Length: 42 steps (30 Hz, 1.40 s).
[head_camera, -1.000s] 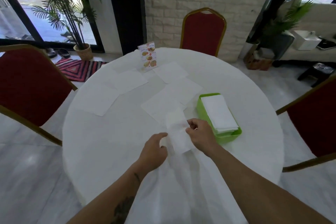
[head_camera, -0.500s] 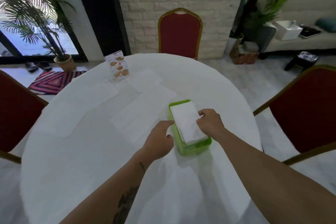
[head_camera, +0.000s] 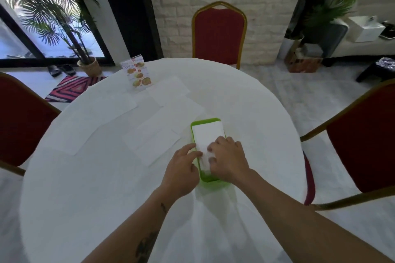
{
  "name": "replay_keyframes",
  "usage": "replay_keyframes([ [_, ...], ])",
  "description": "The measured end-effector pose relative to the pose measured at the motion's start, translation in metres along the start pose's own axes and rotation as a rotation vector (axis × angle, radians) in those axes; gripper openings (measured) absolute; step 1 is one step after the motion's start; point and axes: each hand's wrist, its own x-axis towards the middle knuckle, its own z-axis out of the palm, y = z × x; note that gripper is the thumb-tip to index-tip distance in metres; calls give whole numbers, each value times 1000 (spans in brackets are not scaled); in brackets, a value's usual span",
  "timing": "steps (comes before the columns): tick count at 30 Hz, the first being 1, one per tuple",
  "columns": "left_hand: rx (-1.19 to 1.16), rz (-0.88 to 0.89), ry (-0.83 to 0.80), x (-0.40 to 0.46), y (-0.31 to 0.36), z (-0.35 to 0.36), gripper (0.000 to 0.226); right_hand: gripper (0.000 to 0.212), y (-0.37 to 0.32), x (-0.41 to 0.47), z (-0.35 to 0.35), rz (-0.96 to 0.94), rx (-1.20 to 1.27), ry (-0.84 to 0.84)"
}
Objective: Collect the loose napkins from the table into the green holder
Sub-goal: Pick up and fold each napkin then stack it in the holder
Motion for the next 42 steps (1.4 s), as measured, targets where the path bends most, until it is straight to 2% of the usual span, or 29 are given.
replay_keyframes([
  [4, -74, -83, 132, 2, -17, -4, 44, 36, -4, 3, -5, 3, 7, -29],
  [7, -128, -198, 153, 6, -41, -12, 43, 35, -16, 12, -14, -24, 108, -13],
  [11, -15, -351, 9, 13, -76, -27, 57, 34, -43, 19, -16, -64, 242, -32],
  [13, 81, -373, -99, 16, -93, -34, 66, 33, -61, 20, -13, -74, 271, -52],
  [18, 279, -294, -354, 1, -121, -35, 80, 34, -99, 16, 4, -101, 284, -106],
  [23, 299, -185, -319, -23, -139, -33, 74, 36, -117, 14, 32, -28, 290, -220],
  [27, 288, -118, -283, -44, -155, -41, 70, 43, -124, 12, 49, 78, 319, -251],
  [30, 253, -87, -219, -61, -169, -50, 69, 55, -129, 13, 63, 207, 288, -206],
  [34, 184, -55, -160, -81, -189, -65, 65, 58, -139, 12, 81, 345, 283, -135],
  [37, 154, 8, -183, -93, -204, -72, 62, 58, -145, 11, 94, 372, 313, -137],
  [42, 122, 90, -204, -109, -219, -83, 55, 65, -155, 8, 101, 305, 251, -169],
])
